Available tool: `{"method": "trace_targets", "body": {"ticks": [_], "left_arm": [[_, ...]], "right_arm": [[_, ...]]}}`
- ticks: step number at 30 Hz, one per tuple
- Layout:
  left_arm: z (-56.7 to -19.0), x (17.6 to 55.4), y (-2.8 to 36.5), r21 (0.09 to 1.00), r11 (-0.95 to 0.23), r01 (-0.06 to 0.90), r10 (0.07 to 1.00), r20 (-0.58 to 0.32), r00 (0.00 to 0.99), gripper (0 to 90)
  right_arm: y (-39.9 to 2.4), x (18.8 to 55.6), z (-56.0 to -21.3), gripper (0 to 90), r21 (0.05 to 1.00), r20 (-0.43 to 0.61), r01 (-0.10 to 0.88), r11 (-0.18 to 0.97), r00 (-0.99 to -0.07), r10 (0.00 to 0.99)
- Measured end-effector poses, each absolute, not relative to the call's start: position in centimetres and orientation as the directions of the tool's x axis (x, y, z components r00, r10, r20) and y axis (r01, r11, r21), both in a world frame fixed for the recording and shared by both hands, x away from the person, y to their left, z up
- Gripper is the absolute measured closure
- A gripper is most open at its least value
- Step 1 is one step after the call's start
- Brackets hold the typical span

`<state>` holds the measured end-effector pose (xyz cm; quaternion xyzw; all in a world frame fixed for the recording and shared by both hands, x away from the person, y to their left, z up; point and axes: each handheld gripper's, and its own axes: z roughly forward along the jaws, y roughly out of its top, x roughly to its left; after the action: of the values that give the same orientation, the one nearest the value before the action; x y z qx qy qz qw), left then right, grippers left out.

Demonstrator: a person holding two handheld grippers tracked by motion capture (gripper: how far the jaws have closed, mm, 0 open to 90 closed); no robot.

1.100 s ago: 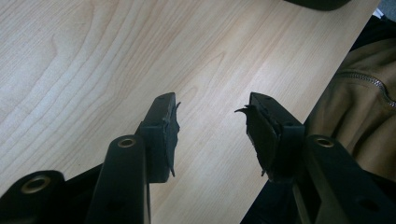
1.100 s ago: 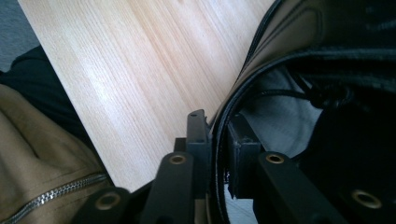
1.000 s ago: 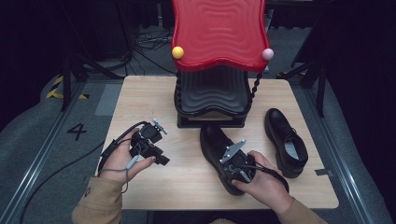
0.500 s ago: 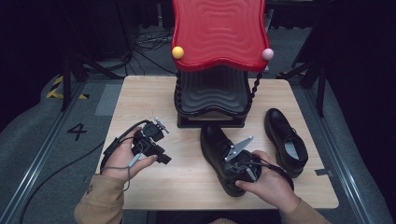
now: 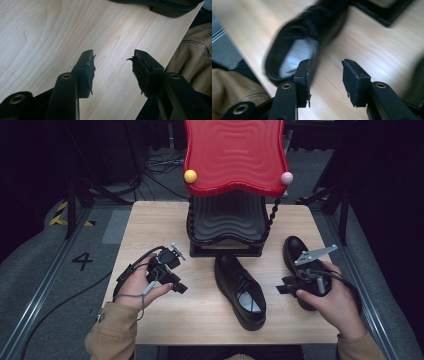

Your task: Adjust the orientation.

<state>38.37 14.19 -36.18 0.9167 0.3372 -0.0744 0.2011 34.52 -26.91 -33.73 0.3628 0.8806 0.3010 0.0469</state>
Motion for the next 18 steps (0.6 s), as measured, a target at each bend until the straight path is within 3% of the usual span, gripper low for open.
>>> {"method": "trace_targets", "body": {"ticks": [9,12,18], "left_arm": [[-36.3,38.6,14.4,0.307,-0.676,0.669,0.607,-0.282,0.743,52.0],[-36.3,38.5,14.5,0.308,-0.667,0.678,0.614,-0.287,0.735,51.7],[-36.4,38.6,14.4,0.31,-0.674,0.67,0.607,-0.285,0.742,51.6]], "right_arm": [[-32.0,35.6,-34.1,54.1,0.5,0.118,0.741,0.448,-0.571,0.812],[-33.1,36.3,-35.0,54.1,0.425,0.127,0.809,0.406,-0.498,0.858],[-33.5,37.1,-36.5,54.0,0.338,0.13,0.842,0.42,-0.484,0.865]]}}
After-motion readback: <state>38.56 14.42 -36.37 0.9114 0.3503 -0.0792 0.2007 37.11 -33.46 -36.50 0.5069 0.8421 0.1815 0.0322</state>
